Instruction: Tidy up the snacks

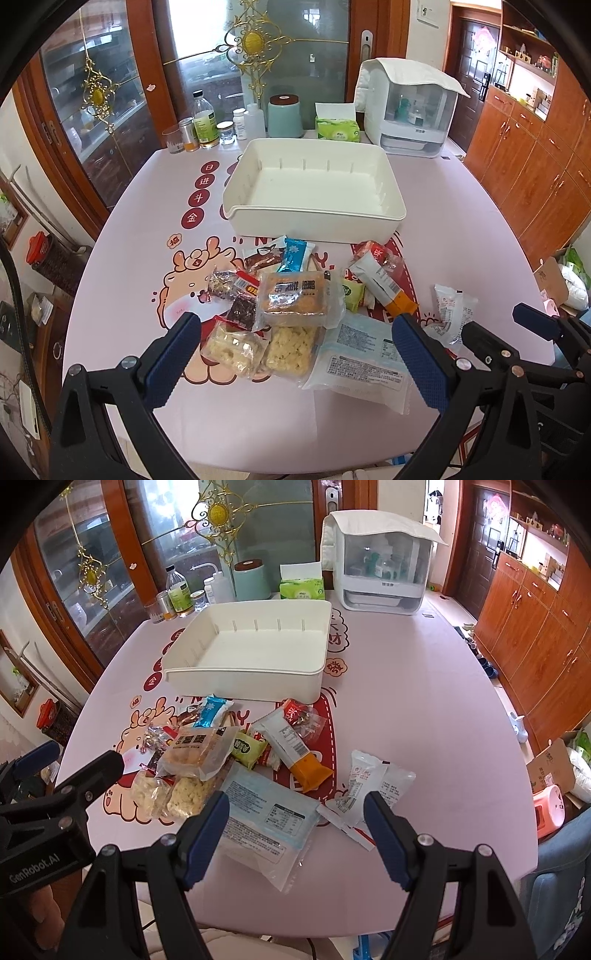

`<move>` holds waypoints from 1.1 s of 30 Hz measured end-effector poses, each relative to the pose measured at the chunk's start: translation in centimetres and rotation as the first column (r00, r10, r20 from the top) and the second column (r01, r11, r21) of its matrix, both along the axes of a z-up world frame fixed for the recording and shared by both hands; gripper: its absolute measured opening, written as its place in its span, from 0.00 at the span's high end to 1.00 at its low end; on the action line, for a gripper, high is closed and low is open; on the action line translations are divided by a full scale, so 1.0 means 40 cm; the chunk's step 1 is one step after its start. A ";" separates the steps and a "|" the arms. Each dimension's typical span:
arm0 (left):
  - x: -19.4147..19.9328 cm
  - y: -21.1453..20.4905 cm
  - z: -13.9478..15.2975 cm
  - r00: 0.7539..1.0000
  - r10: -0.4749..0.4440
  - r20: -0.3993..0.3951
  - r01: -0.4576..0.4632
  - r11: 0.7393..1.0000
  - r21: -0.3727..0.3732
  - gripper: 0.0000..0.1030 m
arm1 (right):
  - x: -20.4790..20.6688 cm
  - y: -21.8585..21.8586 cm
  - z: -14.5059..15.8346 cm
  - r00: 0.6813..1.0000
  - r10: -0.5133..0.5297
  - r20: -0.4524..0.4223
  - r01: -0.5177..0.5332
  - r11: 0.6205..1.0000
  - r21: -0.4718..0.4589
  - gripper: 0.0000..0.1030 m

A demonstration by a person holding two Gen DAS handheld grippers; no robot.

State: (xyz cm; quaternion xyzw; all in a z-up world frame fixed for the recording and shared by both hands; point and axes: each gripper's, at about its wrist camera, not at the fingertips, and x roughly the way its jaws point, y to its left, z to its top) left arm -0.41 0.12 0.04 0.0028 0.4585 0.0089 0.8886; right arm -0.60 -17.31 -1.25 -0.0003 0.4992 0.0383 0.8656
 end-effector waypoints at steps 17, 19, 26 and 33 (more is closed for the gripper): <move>-0.006 0.016 -0.004 1.000 0.014 -0.001 -0.014 1.000 -0.003 0.00 | -0.008 0.002 0.010 1.000 0.010 0.017 -0.010 1.000 0.011 0.26; -0.006 0.016 -0.003 1.000 0.014 0.001 -0.014 1.000 -0.003 0.00 | -0.009 0.002 0.011 1.000 0.010 0.018 -0.010 1.000 0.014 0.26; -0.009 0.024 -0.001 1.000 0.017 0.006 -0.017 1.000 0.000 0.00 | -0.011 0.003 0.011 1.000 0.013 0.020 -0.013 1.000 0.015 0.26; -0.015 0.031 0.004 1.000 0.022 0.009 -0.022 1.000 0.000 0.00 | -0.015 0.007 0.016 0.999 0.021 0.028 -0.022 1.000 0.015 0.26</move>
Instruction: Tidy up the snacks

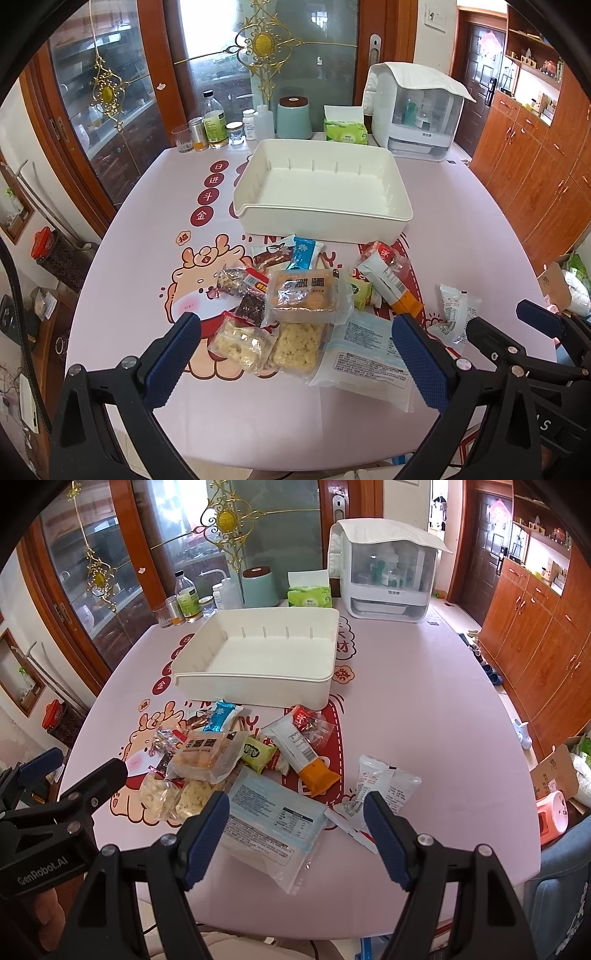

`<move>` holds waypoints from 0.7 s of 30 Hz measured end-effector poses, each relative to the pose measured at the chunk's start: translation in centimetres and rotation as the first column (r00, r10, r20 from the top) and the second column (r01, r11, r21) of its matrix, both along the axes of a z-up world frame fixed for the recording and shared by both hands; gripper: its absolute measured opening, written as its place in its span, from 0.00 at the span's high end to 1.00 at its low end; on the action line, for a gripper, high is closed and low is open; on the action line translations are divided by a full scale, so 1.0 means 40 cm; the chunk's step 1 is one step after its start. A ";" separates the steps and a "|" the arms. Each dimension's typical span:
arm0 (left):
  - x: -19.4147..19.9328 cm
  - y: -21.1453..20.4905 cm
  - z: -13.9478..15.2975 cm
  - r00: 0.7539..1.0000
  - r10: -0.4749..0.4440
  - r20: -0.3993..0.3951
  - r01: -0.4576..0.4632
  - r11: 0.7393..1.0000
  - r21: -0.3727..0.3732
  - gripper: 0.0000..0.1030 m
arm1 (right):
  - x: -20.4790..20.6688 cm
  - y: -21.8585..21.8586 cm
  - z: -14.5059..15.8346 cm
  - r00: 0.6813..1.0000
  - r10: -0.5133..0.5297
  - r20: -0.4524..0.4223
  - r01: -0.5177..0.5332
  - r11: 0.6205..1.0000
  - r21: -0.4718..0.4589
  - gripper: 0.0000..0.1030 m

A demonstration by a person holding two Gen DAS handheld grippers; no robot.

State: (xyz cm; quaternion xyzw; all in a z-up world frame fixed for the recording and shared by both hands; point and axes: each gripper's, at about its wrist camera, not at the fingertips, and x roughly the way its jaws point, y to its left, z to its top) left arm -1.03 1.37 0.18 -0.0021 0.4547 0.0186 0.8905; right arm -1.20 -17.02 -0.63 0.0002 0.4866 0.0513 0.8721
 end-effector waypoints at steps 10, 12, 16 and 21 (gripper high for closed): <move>0.001 0.012 0.006 1.000 0.012 -0.004 -0.012 1.000 0.005 0.00 | 0.002 0.013 0.008 1.000 0.021 0.018 -0.021 1.000 0.009 0.26; 0.004 0.018 0.003 1.000 0.014 -0.006 -0.014 1.000 0.005 0.00 | 0.003 0.016 0.012 0.999 0.026 0.027 -0.027 1.000 0.015 0.26; 0.015 0.046 -0.002 0.999 0.035 -0.013 -0.035 0.999 -0.011 0.00 | 0.007 0.033 0.019 0.998 0.049 0.044 -0.050 0.999 0.013 0.27; 0.038 0.106 -0.001 0.997 0.074 -0.008 -0.074 0.997 -0.019 0.00 | 0.016 0.055 0.025 0.994 0.093 0.056 -0.095 0.995 0.027 0.27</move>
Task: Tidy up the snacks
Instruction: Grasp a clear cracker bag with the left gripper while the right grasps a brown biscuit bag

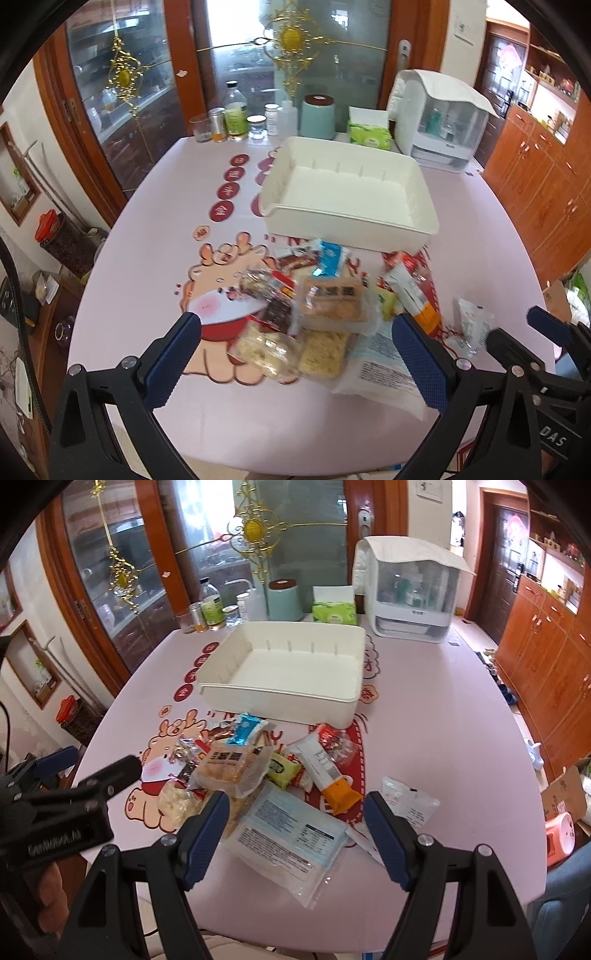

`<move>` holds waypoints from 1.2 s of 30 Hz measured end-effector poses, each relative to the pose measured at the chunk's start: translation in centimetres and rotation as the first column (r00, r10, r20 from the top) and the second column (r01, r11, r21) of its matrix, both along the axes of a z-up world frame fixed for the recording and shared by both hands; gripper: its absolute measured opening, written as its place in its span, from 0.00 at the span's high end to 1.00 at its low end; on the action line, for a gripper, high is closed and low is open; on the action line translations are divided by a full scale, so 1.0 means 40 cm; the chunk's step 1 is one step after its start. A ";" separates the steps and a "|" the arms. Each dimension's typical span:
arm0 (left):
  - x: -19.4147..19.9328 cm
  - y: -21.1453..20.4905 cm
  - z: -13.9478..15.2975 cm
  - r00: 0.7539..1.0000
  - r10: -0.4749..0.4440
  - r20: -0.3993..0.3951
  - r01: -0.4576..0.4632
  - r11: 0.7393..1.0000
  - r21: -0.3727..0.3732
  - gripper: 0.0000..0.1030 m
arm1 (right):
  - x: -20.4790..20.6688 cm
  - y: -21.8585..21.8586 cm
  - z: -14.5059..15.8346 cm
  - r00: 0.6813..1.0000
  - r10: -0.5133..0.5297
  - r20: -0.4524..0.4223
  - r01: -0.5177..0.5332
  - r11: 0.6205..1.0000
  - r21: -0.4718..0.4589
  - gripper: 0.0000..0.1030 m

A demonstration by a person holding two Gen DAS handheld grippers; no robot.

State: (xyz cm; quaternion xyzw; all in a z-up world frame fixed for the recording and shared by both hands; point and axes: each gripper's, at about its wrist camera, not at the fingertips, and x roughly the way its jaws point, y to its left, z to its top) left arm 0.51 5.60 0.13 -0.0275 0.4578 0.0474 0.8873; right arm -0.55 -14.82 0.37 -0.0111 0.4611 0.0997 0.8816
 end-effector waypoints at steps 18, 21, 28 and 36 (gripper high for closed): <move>0.075 0.202 -0.166 0.995 -0.047 -0.083 0.047 0.999 -0.004 0.00 | 0.117 0.046 -0.167 0.973 0.135 -0.189 -0.108 0.983 0.147 0.27; 0.078 0.183 -0.258 0.984 -0.097 -0.150 0.089 0.994 -0.059 0.00 | 0.162 0.067 -0.204 0.965 0.140 -0.221 -0.098 0.976 0.193 0.27; 0.094 0.145 -0.420 0.954 -0.140 -0.265 0.115 0.988 -0.107 0.00 | 0.292 0.129 -0.345 0.927 0.123 -0.355 -0.031 0.966 0.255 0.27; 0.133 0.141 -0.513 0.932 -0.131 -0.338 0.077 0.983 -0.168 0.01 | 0.340 0.192 -0.432 0.891 0.143 -0.431 -0.006 0.953 0.303 0.27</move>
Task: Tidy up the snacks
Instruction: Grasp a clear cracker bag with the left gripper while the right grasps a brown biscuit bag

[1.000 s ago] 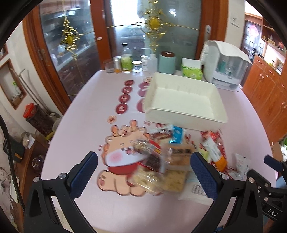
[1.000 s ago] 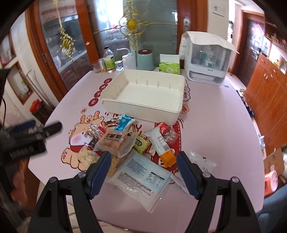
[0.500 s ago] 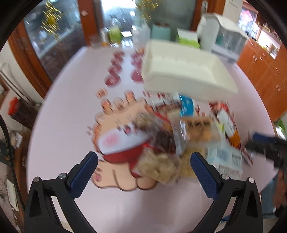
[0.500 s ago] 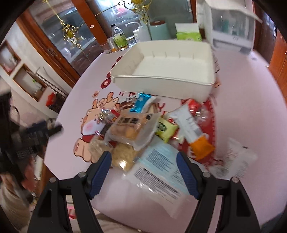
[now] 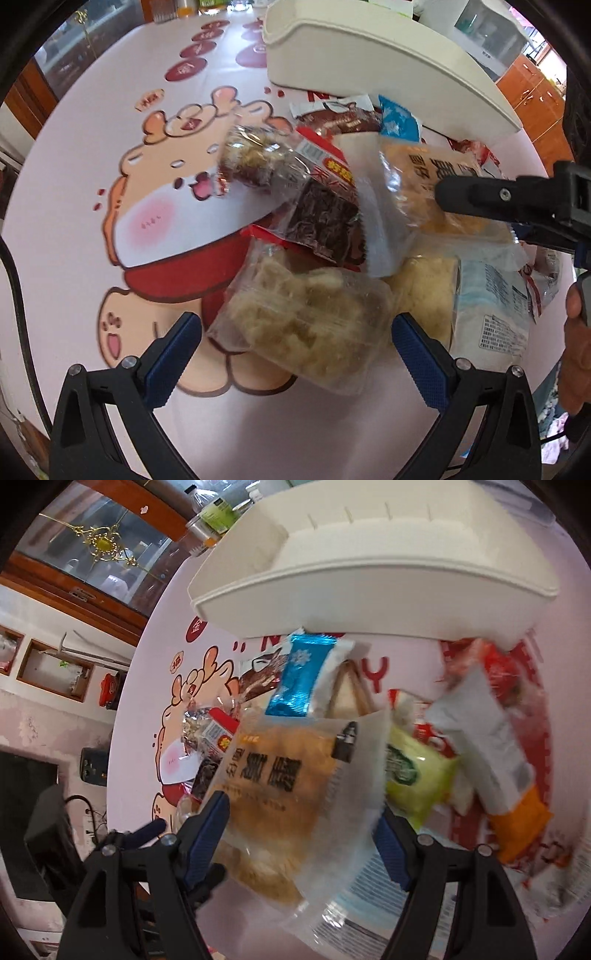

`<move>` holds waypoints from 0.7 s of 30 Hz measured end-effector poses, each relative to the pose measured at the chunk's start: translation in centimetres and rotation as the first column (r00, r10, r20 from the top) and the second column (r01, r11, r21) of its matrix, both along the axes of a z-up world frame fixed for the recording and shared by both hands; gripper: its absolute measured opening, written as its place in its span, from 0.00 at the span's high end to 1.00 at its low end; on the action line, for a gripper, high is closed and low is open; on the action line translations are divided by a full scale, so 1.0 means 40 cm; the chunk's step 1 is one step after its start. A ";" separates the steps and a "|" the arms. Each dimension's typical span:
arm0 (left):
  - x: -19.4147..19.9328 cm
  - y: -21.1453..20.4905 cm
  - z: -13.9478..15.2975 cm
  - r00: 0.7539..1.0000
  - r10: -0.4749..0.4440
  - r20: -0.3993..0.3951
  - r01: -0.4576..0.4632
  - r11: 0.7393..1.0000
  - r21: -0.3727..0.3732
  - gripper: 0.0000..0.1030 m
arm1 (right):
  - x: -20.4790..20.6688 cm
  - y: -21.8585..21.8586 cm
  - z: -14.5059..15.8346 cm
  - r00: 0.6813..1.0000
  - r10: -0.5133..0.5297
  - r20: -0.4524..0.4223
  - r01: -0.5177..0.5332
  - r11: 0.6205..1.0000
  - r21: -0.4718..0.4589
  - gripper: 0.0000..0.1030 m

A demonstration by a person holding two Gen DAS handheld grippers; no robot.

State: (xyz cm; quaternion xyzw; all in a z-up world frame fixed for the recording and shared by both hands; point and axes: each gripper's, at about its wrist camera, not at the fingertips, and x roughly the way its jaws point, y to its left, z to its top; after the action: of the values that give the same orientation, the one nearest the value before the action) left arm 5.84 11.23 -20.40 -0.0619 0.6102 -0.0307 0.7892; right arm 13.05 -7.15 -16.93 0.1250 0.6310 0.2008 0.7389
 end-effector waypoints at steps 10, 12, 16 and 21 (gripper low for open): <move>0.011 -0.010 -0.034 1.000 0.012 -0.022 -0.012 1.000 -0.017 0.31 | 0.003 0.021 0.022 0.998 0.048 0.052 -0.049 0.998 0.030 0.60; 0.007 -0.014 -0.029 1.000 0.008 -0.010 -0.008 1.000 -0.012 0.36 | -0.003 0.021 0.031 0.996 0.053 0.070 -0.055 0.998 0.022 0.62; 0.001 -0.015 -0.005 1.000 0.003 0.003 -0.003 1.000 0.016 0.41 | -0.015 0.019 0.062 0.992 0.064 0.109 -0.065 0.998 0.011 0.65; -0.009 -0.035 0.114 0.996 -0.019 0.091 0.017 1.000 0.022 0.41 | -0.033 0.006 0.135 0.981 0.067 0.183 -0.072 0.997 0.019 0.66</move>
State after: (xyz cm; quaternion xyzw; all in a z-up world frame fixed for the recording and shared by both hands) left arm 5.47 9.84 -15.85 -0.0465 0.5745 -0.0338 0.8165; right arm 11.75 -6.92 -11.52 0.0933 0.5621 0.2451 0.7844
